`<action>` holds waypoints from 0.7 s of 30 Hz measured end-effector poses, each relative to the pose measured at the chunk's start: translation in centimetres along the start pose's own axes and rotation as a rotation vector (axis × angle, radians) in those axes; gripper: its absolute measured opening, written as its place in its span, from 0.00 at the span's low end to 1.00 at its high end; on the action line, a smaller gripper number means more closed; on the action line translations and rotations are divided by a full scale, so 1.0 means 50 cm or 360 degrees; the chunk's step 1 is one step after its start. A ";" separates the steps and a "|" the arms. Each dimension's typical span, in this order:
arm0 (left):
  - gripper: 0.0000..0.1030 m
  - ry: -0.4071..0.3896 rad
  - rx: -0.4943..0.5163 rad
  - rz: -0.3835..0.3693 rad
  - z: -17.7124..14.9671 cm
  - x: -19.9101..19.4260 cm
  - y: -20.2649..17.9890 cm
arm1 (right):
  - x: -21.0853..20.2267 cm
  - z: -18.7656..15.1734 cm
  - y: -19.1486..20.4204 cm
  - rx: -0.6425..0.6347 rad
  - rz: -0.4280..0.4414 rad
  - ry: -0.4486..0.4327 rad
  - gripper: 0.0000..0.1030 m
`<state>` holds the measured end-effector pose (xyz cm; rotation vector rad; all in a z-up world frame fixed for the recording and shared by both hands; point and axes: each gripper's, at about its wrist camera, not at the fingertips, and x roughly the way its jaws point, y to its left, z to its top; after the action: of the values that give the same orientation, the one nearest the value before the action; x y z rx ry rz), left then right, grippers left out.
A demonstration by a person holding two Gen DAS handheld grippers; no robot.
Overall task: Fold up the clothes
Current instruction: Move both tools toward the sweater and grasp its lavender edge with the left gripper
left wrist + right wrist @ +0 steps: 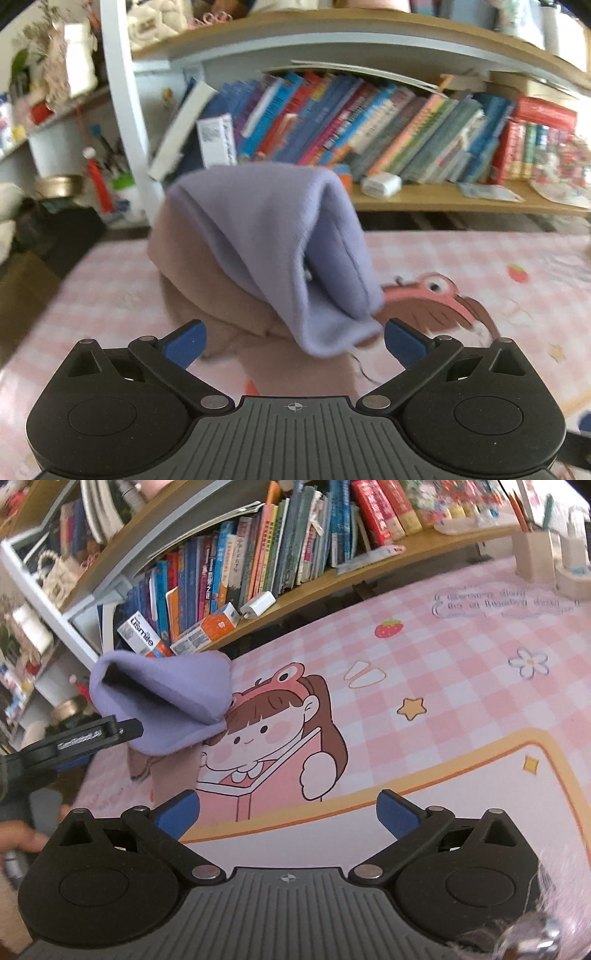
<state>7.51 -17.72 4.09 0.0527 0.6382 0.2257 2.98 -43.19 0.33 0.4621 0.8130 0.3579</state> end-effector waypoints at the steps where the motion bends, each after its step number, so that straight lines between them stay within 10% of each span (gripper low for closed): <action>1: 1.00 -0.0009 0.0000 0.0016 0.005 0.003 -0.001 | 0.000 0.001 -0.004 0.0026 0.0015 0.0009 1.00; 16: 0.99 -0.0095 0.0032 0.0184 0.023 0.049 -0.030 | 0.020 0.005 -0.055 0.0248 0.0017 0.0193 1.00; 21: 0.83 -0.0113 0.0067 0.0249 0.022 0.057 -0.034 | 0.022 0.010 -0.052 0.0214 -0.0023 0.0225 1.00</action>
<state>10.72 -18.69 3.10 0.1507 0.5683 0.3600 4.39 -44.98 -1.38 0.5604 0.9811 0.3261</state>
